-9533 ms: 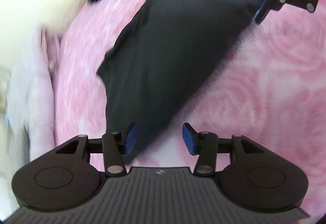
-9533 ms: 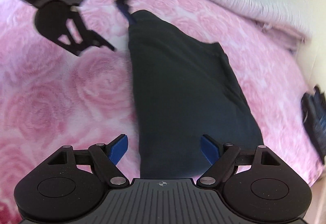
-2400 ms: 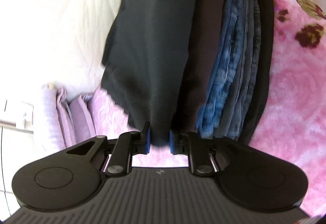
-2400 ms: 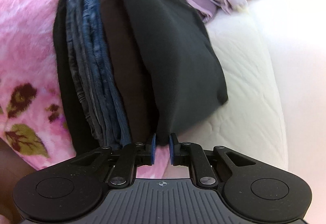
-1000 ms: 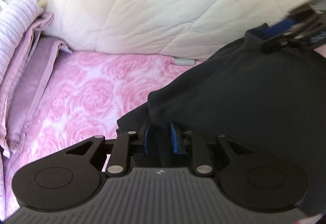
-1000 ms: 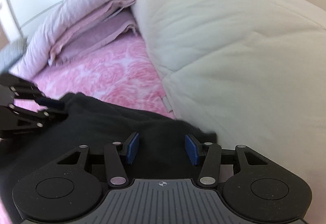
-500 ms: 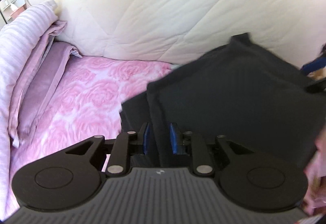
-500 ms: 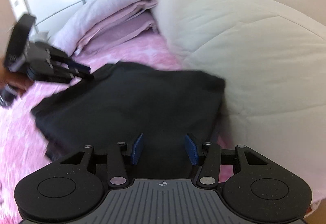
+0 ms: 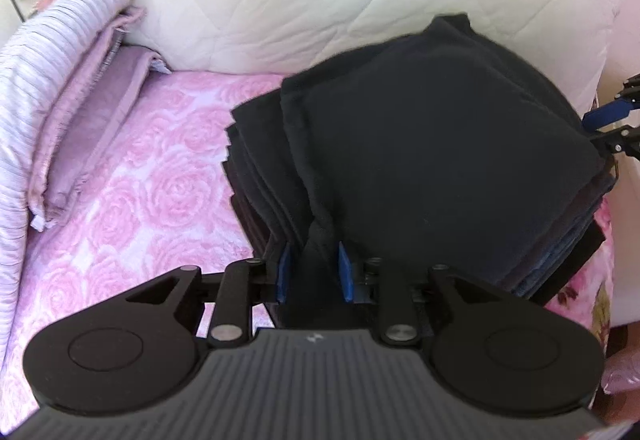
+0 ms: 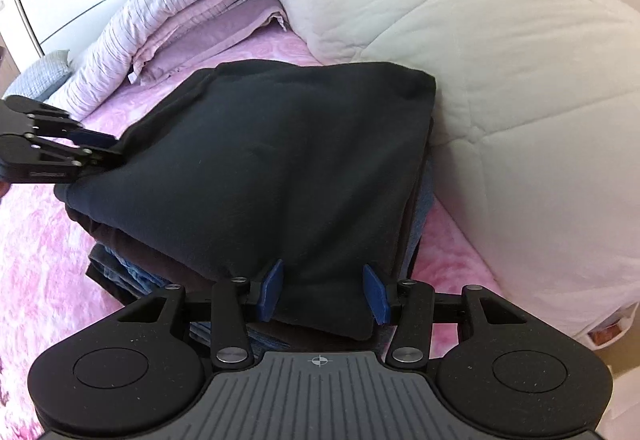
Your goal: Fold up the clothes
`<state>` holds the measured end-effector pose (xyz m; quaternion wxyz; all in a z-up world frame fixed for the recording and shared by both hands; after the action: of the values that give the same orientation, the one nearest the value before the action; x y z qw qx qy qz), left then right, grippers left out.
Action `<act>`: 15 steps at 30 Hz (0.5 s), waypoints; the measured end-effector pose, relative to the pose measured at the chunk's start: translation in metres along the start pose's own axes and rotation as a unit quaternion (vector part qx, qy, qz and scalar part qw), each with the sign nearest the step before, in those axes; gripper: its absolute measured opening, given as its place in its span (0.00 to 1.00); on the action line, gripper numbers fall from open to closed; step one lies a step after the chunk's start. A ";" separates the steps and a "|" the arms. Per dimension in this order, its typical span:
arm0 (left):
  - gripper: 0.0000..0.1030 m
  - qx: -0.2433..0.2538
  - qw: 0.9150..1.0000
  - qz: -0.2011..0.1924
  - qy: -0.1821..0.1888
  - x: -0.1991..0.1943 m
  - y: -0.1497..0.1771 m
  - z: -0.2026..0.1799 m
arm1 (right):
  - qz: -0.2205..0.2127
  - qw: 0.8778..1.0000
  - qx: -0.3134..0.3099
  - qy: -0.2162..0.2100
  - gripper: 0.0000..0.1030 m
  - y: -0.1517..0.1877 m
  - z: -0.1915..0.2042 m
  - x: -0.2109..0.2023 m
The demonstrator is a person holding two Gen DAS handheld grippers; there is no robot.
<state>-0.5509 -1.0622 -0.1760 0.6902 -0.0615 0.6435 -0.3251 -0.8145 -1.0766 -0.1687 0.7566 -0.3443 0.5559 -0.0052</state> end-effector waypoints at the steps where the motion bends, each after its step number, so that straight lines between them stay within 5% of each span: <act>1: 0.22 -0.015 1.000 -0.003 -0.003 -0.011 0.006 0.001 | -0.004 1.000 0.006 0.002 0.48 -0.001 0.000 -0.005; 9: 0.41 -0.155 0.988 -0.007 0.015 -0.104 0.078 -0.007 | 0.010 0.998 0.043 0.039 0.49 0.066 0.055 -0.071; 12: 0.55 -0.192 0.981 -0.008 0.025 -0.138 0.110 -0.021 | 0.000 0.995 0.073 0.068 0.77 0.095 0.086 -0.104; 15: 0.73 -0.207 0.978 -0.012 0.021 -0.175 0.139 -0.032 | -0.019 0.992 0.100 0.080 0.80 0.113 0.117 -0.138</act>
<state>-0.5221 -0.8504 -0.1031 0.6446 -0.2038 0.7108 -0.1944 -0.8102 -0.8764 -0.0957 0.7401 -0.2760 0.6046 -0.1030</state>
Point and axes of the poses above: each gripper's, at about its wrist camera, not at the fingertips, and x roughly the way its jaws point, z to its left, y to its underside, the point moved 4 cm from there along x, roughly the way its jaws point, and after that the axes turned 5 degrees about z, right-handed, at the moved point
